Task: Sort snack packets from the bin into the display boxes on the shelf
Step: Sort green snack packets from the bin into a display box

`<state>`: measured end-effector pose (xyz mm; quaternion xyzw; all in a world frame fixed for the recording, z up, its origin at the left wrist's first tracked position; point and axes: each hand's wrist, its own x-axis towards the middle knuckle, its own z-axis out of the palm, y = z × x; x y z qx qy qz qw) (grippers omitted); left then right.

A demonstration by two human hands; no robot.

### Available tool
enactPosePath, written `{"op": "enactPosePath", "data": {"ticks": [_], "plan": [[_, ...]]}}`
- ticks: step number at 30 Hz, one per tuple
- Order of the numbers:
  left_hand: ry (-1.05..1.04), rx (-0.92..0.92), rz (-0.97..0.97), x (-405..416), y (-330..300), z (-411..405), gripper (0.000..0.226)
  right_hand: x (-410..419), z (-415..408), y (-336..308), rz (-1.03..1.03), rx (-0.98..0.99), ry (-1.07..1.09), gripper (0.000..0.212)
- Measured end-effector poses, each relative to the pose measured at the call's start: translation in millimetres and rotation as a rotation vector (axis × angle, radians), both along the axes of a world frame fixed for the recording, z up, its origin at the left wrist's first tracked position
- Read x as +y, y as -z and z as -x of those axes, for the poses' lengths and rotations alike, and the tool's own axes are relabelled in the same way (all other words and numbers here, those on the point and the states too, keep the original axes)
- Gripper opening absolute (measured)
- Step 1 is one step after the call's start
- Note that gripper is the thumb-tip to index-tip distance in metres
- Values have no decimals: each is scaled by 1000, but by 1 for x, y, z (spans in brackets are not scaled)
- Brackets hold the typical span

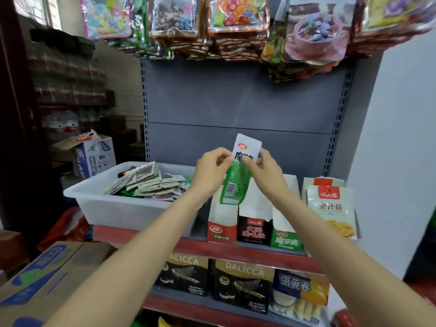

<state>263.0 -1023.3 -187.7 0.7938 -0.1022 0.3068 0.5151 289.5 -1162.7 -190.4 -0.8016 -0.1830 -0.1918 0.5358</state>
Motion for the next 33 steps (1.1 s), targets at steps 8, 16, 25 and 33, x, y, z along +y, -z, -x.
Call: {"op": "enactPosePath", "data": {"ticks": [8,16,25,33], "plan": [[426,138,-191,-67,16,-12,49,-69,-11,-6,-527,249,-108,30],[157,85,-312,-74,19,-60,40,-120,-37,-20,-381,10,4,17],[114,213,-398,-87,10,-121,49,-122,-92,-25,-101,-35,21,3],[57,220,-783,-95,17,-142,42,-130,-119,-37,391,-2,-11,7]]}}
